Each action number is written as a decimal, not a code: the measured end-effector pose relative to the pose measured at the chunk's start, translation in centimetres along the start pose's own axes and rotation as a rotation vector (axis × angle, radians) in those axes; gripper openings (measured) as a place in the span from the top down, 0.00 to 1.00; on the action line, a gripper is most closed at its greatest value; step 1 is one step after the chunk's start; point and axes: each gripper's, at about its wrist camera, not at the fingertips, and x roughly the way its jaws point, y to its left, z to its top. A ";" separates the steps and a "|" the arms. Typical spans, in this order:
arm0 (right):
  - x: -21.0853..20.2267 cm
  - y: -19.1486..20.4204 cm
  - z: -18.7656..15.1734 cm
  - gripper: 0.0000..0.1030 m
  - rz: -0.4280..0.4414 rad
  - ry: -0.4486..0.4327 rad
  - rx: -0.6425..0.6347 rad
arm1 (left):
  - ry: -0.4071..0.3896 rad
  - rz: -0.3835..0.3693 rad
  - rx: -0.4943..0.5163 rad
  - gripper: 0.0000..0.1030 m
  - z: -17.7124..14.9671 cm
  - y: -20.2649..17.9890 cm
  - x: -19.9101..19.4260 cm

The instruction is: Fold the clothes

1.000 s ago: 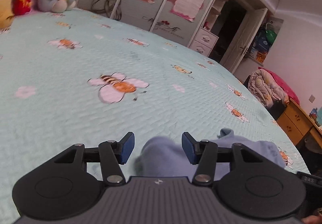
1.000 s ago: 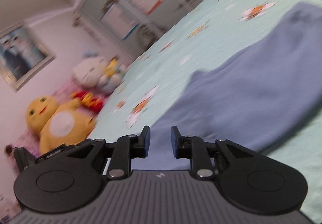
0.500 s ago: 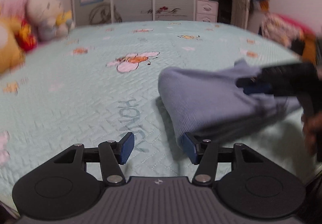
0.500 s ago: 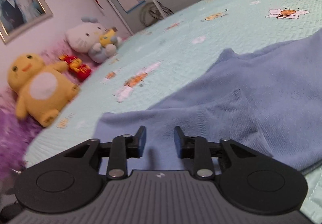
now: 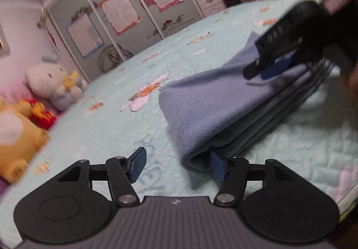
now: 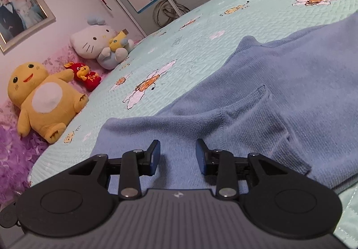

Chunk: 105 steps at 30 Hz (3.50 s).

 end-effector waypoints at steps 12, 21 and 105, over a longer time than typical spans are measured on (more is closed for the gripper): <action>0.2 0.1 0.1 0.66 0.012 0.022 0.009 | 0.041 0.173 0.352 0.18 1.7 -2.9 2.6; 0.8 -0.1 0.4 1.00 -0.076 0.072 -0.060 | 0.078 0.155 0.190 0.13 -0.3 1.3 3.0; 5.1 3.4 0.4 0.49 0.669 0.330 -0.313 | 0.751 -1.594 -0.405 0.30 11.4 10.0 31.8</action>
